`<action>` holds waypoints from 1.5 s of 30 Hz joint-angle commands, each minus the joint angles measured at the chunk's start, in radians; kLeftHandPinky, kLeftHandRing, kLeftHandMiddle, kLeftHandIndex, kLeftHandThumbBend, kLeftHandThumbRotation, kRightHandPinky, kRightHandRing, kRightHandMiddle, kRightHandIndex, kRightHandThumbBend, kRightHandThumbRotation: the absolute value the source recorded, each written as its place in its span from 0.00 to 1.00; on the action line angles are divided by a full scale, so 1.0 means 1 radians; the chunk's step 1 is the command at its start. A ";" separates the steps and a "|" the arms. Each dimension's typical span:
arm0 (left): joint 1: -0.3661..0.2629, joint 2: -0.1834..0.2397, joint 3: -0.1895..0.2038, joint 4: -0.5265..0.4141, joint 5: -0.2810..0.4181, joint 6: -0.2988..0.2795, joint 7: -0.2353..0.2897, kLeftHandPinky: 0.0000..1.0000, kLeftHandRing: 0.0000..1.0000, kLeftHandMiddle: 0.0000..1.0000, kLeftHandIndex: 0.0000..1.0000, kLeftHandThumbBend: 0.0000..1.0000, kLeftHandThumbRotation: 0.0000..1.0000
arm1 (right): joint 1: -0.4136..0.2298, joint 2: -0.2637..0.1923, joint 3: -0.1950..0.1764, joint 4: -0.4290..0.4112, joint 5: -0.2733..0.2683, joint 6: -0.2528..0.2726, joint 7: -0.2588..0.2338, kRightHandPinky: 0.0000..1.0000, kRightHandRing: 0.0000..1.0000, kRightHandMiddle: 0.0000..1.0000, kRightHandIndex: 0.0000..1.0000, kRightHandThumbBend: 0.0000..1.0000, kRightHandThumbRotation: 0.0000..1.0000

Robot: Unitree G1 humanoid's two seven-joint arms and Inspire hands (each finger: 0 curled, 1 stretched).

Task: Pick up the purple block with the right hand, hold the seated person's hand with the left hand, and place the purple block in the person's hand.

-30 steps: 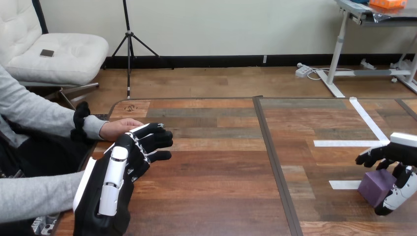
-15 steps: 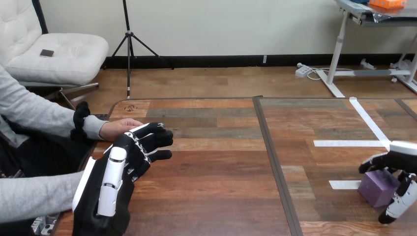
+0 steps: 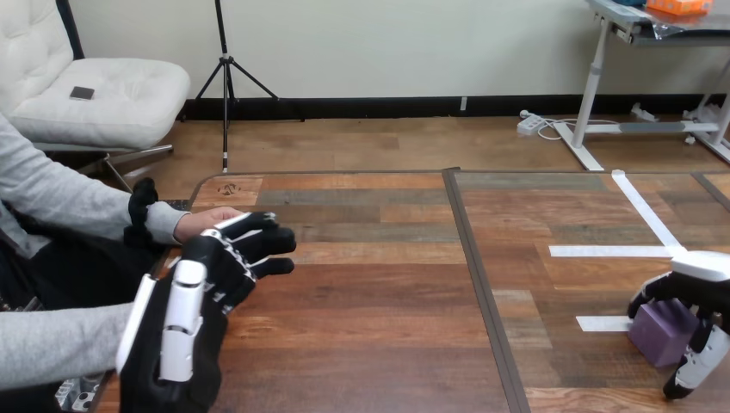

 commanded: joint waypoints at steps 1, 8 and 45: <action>-0.064 -0.018 0.016 0.019 -0.032 -0.044 -0.020 0.58 0.68 0.66 0.67 0.57 1.00 | -0.065 0.032 0.014 0.005 -0.021 0.004 -0.055 0.56 0.62 0.67 0.66 0.95 0.00; -0.063 -0.030 0.021 0.018 -0.038 -0.055 -0.011 0.56 0.67 0.65 0.64 0.63 1.00 | -0.059 0.052 0.009 0.031 -0.021 -0.007 -0.121 0.47 0.53 0.58 0.57 0.89 0.00; -0.068 -0.030 0.019 0.034 -0.039 -0.068 -0.025 0.53 0.66 0.64 0.60 0.57 1.00 | -0.040 0.057 -0.017 0.032 0.006 -0.083 -0.310 0.36 0.44 0.48 0.45 0.85 0.00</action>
